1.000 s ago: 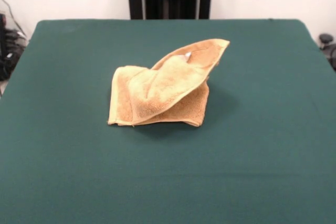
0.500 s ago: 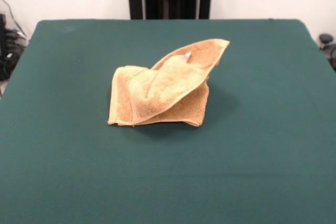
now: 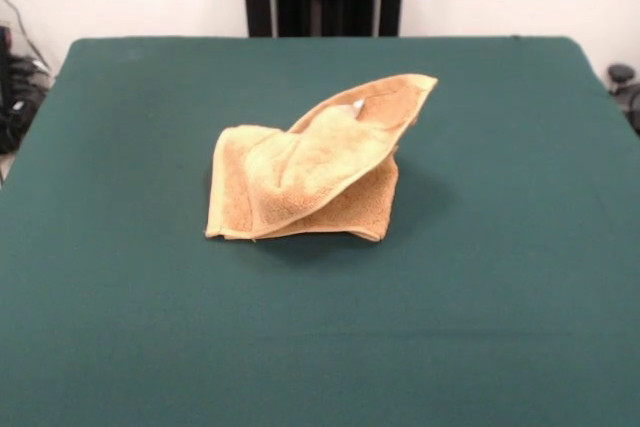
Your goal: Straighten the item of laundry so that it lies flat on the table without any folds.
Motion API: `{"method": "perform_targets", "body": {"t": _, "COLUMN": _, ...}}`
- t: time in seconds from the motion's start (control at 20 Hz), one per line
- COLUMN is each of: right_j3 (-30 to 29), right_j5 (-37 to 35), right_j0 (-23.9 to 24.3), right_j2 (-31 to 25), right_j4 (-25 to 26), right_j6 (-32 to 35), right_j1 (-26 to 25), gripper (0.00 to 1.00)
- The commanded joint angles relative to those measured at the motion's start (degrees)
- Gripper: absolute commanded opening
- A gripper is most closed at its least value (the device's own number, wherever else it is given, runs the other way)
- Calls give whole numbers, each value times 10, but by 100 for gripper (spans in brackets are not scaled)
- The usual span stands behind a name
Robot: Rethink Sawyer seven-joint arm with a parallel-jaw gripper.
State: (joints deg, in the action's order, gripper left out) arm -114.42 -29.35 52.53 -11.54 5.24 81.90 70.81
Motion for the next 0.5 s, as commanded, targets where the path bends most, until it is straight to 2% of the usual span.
{"method": "perform_targets", "body": {"t": 0.05, "right_j3": -103, "right_j5": 80, "right_j0": -24, "right_j2": -32, "right_j4": 55, "right_j6": 28, "right_j1": -84, "gripper": 100}}
{"method": "perform_targets", "body": {"t": 0.3, "right_j3": -86, "right_j5": 91, "right_j0": -30, "right_j2": -31, "right_j4": 80, "right_j6": 27, "right_j1": -104, "gripper": 100}}
{"method": "perform_targets", "body": {"t": 0.5, "right_j3": -60, "right_j5": 15, "right_j0": -17, "right_j2": -57, "right_j4": 82, "right_j6": -31, "right_j1": -90, "gripper": 100}}
